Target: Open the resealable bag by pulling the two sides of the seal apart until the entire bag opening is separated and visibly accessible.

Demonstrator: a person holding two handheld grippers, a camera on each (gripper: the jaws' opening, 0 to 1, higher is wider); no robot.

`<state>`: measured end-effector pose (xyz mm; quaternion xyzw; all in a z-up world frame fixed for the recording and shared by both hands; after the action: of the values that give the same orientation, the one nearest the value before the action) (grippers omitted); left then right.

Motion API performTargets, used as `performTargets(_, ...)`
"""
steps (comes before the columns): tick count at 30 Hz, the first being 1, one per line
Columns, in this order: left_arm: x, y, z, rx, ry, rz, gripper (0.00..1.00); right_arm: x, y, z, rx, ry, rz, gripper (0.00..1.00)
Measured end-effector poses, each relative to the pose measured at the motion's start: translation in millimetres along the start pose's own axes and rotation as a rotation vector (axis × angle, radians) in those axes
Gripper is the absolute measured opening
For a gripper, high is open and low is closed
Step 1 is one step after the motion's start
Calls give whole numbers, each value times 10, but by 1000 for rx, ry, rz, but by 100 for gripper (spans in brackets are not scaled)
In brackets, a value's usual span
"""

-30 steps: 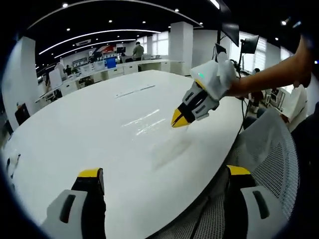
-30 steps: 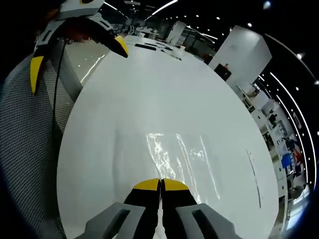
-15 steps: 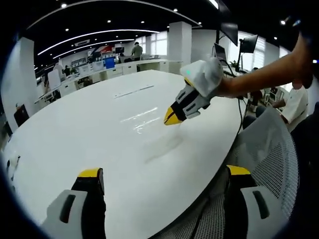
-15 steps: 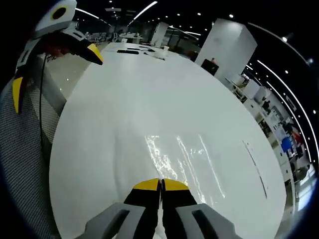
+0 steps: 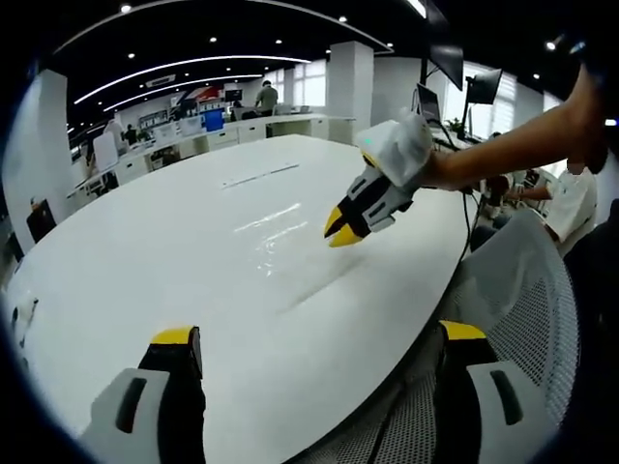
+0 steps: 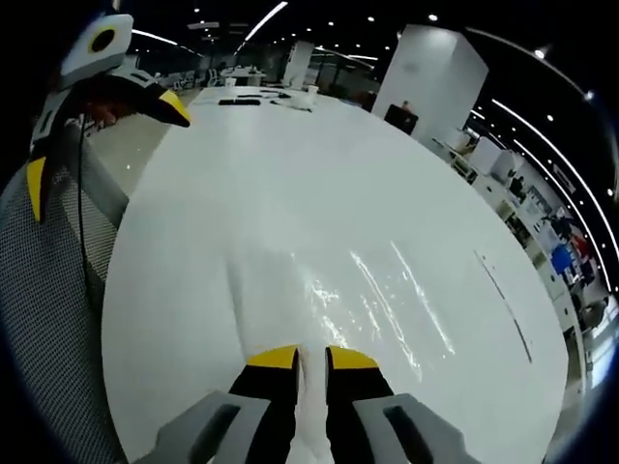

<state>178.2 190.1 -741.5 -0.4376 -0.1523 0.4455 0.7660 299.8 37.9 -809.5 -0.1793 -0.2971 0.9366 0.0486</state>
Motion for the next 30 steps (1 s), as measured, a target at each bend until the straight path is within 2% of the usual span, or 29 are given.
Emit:
performTargets(2, -6, -11, -4, -2, 2, -2, 99, 37, 15, 19, 2, 0, -35, 10)
performTargets(6, -9, -22, -6, 0, 4, -8, 99, 71, 38, 59, 1, 5, -45, 16)
performTargets(13, -2, -14, -8, 12, 6, -17, 99, 106, 29, 258, -43, 42, -143, 23)
performTargets(16, 6, -31, -5, 5, 4, -14, 99, 143, 30, 365, -71, 59, -223, 27)
performTargets(19, 15, -58, -4, -5, 6, -14, 99, 167, 94, 469, -56, 81, -218, 33)
performTargets(22, 22, -92, 0, -14, 7, -18, 99, 194, 130, 590, -81, 110, -309, 38)
performTargets(26, 30, -126, 5, -23, 7, -25, 99, 209, 158, 741, -97, 144, -369, 43)
performTargets(30, 65, -161, 37, -36, 0, -19, 99, 206, 131, 911, -143, 186, -442, 50)
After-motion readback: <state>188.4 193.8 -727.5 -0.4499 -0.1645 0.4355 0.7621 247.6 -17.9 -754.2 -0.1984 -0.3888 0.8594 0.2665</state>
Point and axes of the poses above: the point that each gripper's makers call its tool centre point, and the gripper's own axes: z roughly backward along the fingers, x roughly to its left, y roughly out of its underside, the point moved 3 cm from there along z, roughly backward along the fingers, and after that the axes turned 8 degrees about z, right-handed, at the moved point
